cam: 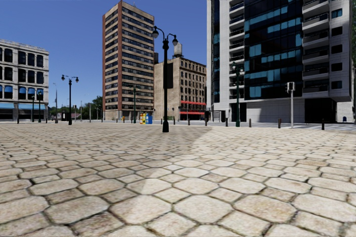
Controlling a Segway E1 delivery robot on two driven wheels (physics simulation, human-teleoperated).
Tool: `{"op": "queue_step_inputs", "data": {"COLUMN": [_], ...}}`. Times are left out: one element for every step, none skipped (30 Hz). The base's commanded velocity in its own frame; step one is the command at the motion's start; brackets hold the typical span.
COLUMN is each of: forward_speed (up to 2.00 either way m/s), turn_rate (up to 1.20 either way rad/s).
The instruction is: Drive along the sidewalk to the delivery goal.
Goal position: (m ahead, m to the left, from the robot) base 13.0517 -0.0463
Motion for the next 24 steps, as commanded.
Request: {"op": "queue_step_inputs", "data": {"forward_speed": [2.0,2.0,2.0,2.0,2.0,2.0,2.0,2.0,2.0,2.0,2.0,2.0,2.0,2.0,2.0,2.0,2.0,2.0,2.0,2.0,2.0,2.0,2.0,2.0], "turn_rate": [0.0,0.0,0.0,0.0,0.0,0.0,0.0,0.0,0.0,0.0,0.0,0.0,0.0,0.0,0.0,0.0,0.0,0.0,0.0,0.0,0.0,0.0,0.0,0.0]}}
